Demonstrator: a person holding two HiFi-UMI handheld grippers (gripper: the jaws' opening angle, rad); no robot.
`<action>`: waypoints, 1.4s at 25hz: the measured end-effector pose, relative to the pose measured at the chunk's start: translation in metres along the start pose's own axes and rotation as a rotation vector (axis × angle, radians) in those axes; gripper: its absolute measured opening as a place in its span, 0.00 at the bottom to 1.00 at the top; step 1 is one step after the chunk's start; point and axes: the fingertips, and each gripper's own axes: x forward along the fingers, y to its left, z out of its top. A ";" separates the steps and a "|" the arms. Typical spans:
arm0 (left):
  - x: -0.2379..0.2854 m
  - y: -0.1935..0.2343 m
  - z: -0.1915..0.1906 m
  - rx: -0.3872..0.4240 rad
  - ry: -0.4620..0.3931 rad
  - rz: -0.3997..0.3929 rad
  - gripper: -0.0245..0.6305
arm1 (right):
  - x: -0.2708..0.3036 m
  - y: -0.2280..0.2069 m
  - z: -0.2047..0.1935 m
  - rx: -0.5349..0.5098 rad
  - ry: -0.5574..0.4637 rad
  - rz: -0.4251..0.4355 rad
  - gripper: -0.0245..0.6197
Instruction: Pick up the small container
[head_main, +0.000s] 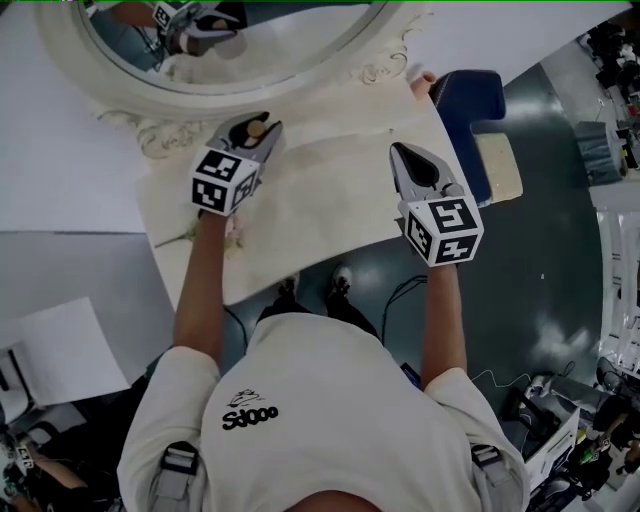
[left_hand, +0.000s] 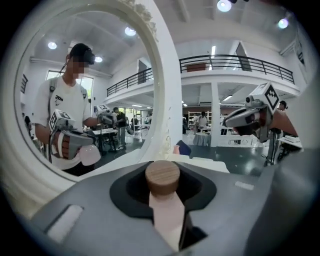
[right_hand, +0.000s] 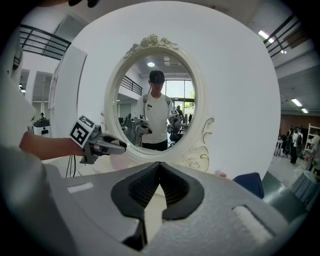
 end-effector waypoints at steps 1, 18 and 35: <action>-0.002 -0.009 0.009 0.011 -0.015 -0.021 0.22 | -0.004 -0.002 0.004 -0.013 -0.006 -0.008 0.04; -0.044 -0.100 0.110 0.125 -0.162 -0.156 0.22 | -0.052 -0.022 0.065 -0.112 -0.159 -0.072 0.04; -0.047 -0.100 0.136 0.143 -0.210 -0.116 0.22 | -0.050 -0.023 0.075 -0.148 -0.167 -0.031 0.04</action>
